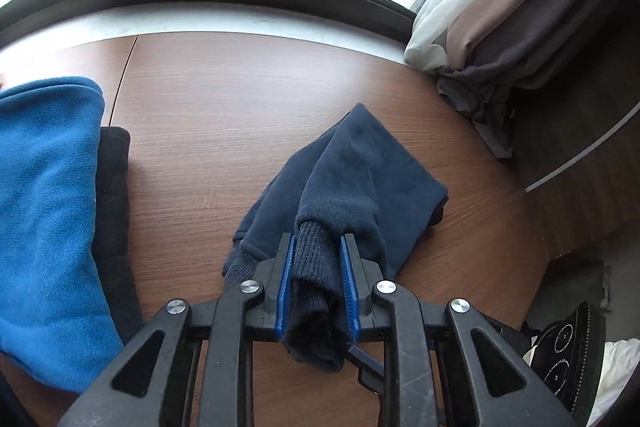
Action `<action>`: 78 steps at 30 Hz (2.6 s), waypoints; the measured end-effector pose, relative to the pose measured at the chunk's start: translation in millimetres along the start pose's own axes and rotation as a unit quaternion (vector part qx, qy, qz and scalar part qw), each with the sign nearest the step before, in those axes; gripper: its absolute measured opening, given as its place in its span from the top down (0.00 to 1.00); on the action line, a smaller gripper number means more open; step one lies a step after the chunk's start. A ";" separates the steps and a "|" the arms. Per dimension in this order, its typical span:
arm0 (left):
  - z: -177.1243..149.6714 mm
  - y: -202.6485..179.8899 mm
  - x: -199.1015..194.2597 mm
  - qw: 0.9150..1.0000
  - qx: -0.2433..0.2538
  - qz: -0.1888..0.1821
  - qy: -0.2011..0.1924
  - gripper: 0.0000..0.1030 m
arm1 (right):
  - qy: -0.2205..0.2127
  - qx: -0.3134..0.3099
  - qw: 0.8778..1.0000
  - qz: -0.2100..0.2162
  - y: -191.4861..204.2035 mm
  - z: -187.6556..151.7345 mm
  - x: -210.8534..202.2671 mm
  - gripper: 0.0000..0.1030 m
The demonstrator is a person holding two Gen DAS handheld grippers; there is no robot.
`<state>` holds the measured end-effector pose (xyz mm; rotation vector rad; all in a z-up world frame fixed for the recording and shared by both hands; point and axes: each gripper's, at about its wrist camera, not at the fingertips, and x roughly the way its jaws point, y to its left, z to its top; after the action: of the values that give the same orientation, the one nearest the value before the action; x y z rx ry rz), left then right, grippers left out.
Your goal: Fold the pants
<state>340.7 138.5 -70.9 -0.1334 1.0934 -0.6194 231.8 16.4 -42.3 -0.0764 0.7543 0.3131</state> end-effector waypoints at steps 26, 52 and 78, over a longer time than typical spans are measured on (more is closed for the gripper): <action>2.0 7.4 15.2 0.999 -0.007 0.029 0.011 0.74 | -0.010 -0.040 0.999 -0.026 28.3 -5.1 19.5 0.69; -24.1 31.5 10.7 0.996 -0.032 0.080 0.010 0.91 | 0.027 -0.084 0.996 0.008 40.9 -21.0 22.1 0.88; -107.9 -47.9 -47.3 0.951 -0.112 0.233 -0.169 0.38 | -0.086 0.005 0.983 -0.164 -88.6 0.5 -81.0 0.25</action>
<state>213.8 145.2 -65.3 -0.1647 0.8166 -0.0409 203.8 -88.2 9.7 -0.1605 0.5594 0.0018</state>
